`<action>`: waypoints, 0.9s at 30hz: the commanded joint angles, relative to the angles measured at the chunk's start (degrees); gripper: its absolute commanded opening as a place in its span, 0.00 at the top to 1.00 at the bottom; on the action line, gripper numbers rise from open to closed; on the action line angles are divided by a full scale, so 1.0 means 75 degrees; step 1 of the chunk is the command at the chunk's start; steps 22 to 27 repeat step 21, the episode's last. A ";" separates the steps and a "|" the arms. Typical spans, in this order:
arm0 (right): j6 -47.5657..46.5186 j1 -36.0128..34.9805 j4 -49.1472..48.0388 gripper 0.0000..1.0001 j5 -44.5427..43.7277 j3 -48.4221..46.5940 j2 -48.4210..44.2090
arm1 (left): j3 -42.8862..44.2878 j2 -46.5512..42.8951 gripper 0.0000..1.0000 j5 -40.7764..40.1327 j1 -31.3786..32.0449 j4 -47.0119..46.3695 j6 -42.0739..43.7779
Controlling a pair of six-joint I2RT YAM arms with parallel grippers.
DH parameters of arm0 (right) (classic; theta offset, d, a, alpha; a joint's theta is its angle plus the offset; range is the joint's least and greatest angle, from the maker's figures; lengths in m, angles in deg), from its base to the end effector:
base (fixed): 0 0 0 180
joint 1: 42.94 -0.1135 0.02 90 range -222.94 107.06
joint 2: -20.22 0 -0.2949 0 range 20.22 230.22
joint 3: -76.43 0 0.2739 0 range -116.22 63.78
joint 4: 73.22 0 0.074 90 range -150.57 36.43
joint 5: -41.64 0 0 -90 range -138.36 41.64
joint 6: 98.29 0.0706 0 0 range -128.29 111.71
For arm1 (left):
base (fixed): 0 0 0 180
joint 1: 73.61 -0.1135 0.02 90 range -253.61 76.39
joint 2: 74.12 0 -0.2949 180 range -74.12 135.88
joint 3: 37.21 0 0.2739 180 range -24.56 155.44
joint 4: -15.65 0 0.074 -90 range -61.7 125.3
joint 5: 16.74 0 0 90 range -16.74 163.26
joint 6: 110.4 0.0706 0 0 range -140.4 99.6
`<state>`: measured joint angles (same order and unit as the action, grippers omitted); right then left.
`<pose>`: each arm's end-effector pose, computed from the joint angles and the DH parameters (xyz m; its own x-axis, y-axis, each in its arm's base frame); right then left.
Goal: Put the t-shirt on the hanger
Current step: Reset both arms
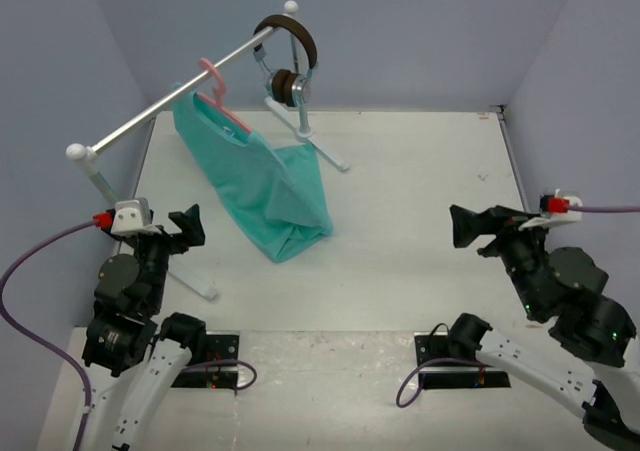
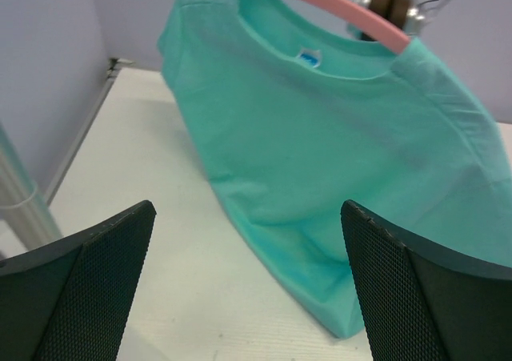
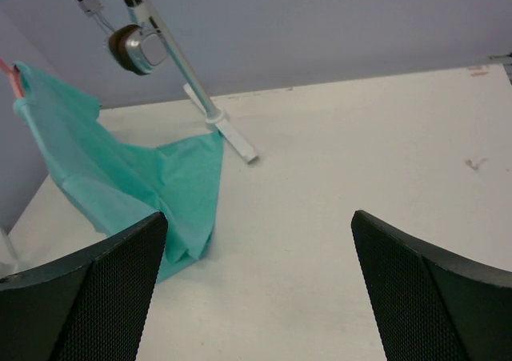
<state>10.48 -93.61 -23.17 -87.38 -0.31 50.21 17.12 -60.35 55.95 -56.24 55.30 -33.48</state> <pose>0.0857 0.0344 0.4530 -0.0997 0.2727 -0.9569 -0.1801 0.9409 0.2869 0.0855 -0.0047 0.3640 0.0145 -0.2309 -0.9729 0.0045 0.9730 -0.2309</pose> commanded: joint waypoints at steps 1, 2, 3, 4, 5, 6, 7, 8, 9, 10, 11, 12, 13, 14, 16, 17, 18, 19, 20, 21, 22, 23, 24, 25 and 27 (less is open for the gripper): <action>0.0487 -0.0028 0.1776 0.01 -0.1007 0.0546 -0.1350 | -0.0403 0.0156 0.00 -0.1735 0.0016 -0.0027 0.0047; 0.0495 -0.0028 0.1885 0.01 -0.1247 0.0670 -0.1552 | -0.0565 0.0044 0.00 -0.1765 0.0016 -0.0151 -0.0041; 0.0476 -0.0028 0.1923 0.01 -0.1381 0.0765 -0.1755 | -0.0924 -0.0101 0.00 -0.1897 0.0010 -0.0384 -0.0243; 0.0459 -0.0028 0.1957 0.01 -0.1496 0.0846 -0.1942 | -0.1227 -0.0270 0.00 -0.1976 0.0002 -0.0610 -0.0380; 0.0481 -0.0031 0.2007 0.01 -0.1572 0.0894 -0.2103 | -0.1354 -0.0456 0.00 -0.1862 -0.0007 -0.0785 -0.0303; 0.0603 -0.0040 0.2138 0.01 -0.1661 0.0930 -0.2277 | -0.1360 -0.0523 0.00 -0.1624 -0.0008 -0.0848 -0.0095; 0.0753 -0.0040 0.2289 0.01 -0.1711 0.0872 -0.2362 | -0.1277 -0.0598 0.00 -0.1639 -0.0016 -0.0791 -0.0068; 0.0834 -0.0031 0.2388 0.01 -0.1733 0.0840 -0.2418 | -0.1265 -0.0652 0.00 -0.1686 -0.0018 -0.0777 0.0018; 0.0833 -0.0037 0.2432 0.01 -0.1744 0.0826 -0.2478 | -0.1284 -0.0680 0.00 -0.1757 -0.0019 -0.0793 0.0044; 0.0826 -0.0040 0.2443 0.01 -0.1740 0.0822 -0.2500 | -0.1276 -0.0694 0.00 -0.1782 -0.0011 -0.0778 0.0022; 0.0847 -0.0033 0.2422 0.01 -0.1707 0.0822 -0.2507 | -0.1254 -0.0699 0.00 -0.1768 -0.0014 -0.0715 -0.0005; 0.0875 -0.0028 0.2387 0.01 -0.1689 0.0829 -0.2498 | -0.1252 -0.0720 0.00 -0.1745 -0.0018 -0.0683 -0.0001; 0.0851 -0.0028 0.2298 0.01 -0.1685 0.0863 -0.2467 | -0.1256 -0.0734 0.00 -0.1728 -0.0019 -0.0683 0.0009; 0.0795 -0.0028 0.2172 0.01 -0.1678 0.0912 -0.2432 | -0.1256 -0.0734 0.00 -0.1713 -0.0019 -0.0683 0.0009; 0.0851 -0.0028 0.2142 0.01 -0.1758 0.0925 -0.2195 | -0.1253 -0.0737 0.00 -0.1687 -0.0007 -0.0692 0.0017; 0.0868 -0.0028 0.2139 0.01 -0.1799 0.0928 -0.2118 | -0.1256 -0.0734 0.00 -0.1649 -0.0014 -0.0695 0.0028; 0.0879 -0.0028 0.2139 0.01 -0.1830 0.0928 -0.2059 | -0.1256 -0.0734 0.00 -0.1612 -0.0018 -0.0695 0.0032; 0.0898 -0.0028 0.2139 0.01 -0.1850 0.0933 -0.1999 | -0.1256 -0.0739 0.00 -0.1586 -0.0014 -0.0695 0.0037; 0.0932 -0.0028 0.2139 0.01 -0.1872 0.0940 -0.1942 | -0.1256 -0.0746 0.00 -0.1569 -0.0007 -0.0696 0.0047; 0.0979 -0.0028 0.2139 0.01 -0.1902 0.0940 -0.1912 | -0.1256 -0.0746 0.00 -0.1557 -0.0007 -0.0702 0.0059; 0.0979 -0.0028 0.2139 0.01 -0.1902 0.0940 -0.1912 | -0.1256 -0.0746 0.00 -0.1557 -0.0007 -0.0702 0.0059; 0.0979 -0.0028 0.2139 0.01 -0.1902 0.0940 -0.1912 | -0.1256 -0.0746 0.00 -0.1557 -0.0007 -0.0702 0.0059; 0.0979 -0.0028 0.2139 0.01 -0.1902 0.0940 -0.1912 | -0.1256 -0.0746 0.00 -0.1557 -0.0007 -0.0702 0.0059; 0.0979 -0.0028 0.2139 0.01 -0.1902 0.0940 -0.1912 | -0.1256 -0.0746 0.00 -0.1557 -0.0007 -0.0702 0.0059; 0.0979 -0.0028 0.2139 0.01 -0.1902 0.0940 -0.1912 | -0.1256 -0.0746 0.00 -0.1557 -0.0007 -0.0702 0.0059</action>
